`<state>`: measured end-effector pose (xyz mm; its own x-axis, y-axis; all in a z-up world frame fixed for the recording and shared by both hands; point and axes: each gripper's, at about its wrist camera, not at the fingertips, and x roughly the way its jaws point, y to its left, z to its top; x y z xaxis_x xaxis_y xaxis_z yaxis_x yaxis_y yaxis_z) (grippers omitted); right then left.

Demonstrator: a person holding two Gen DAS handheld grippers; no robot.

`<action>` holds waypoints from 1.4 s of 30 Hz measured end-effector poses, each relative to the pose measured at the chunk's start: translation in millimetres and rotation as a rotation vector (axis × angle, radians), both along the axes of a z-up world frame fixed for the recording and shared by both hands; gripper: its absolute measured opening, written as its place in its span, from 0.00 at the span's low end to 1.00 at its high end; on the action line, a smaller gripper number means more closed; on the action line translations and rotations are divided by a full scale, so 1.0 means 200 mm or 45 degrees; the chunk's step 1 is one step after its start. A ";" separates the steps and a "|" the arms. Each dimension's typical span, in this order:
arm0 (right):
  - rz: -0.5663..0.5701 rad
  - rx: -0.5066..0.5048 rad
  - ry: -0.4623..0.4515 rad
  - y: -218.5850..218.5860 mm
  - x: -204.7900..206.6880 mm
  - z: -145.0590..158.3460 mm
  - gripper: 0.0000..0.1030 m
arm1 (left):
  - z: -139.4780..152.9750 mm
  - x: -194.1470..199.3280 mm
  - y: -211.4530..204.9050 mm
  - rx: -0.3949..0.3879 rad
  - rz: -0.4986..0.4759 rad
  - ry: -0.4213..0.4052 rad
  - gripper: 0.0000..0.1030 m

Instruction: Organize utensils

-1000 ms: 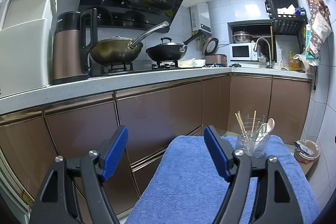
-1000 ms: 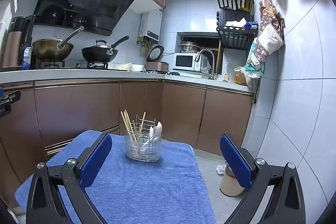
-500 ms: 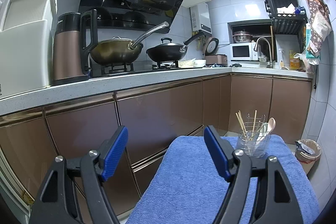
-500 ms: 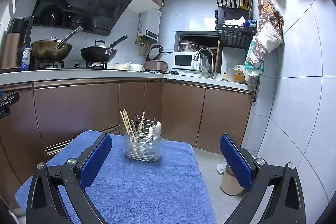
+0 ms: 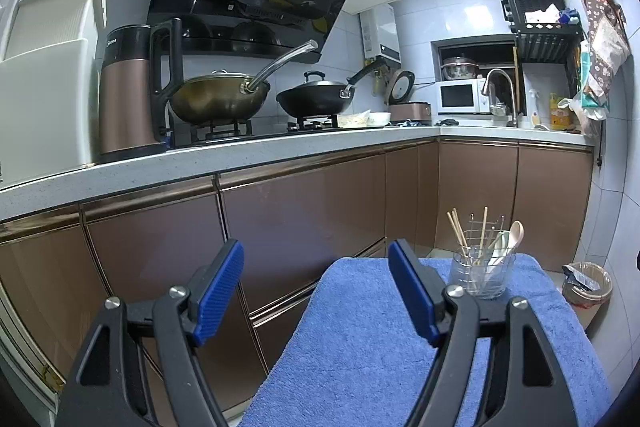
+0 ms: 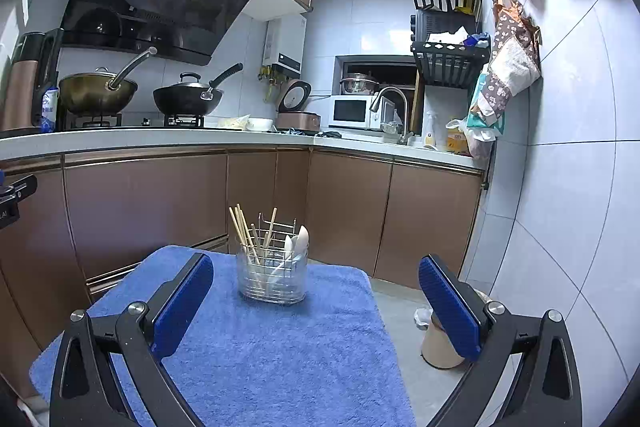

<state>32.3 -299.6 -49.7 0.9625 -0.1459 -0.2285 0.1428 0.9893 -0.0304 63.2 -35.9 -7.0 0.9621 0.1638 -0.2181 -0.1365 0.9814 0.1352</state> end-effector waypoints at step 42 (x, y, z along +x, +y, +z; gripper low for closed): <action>0.012 0.004 0.015 -0.02 0.02 -0.03 1.00 | -0.02 -0.02 -0.07 0.028 -0.025 -0.021 0.71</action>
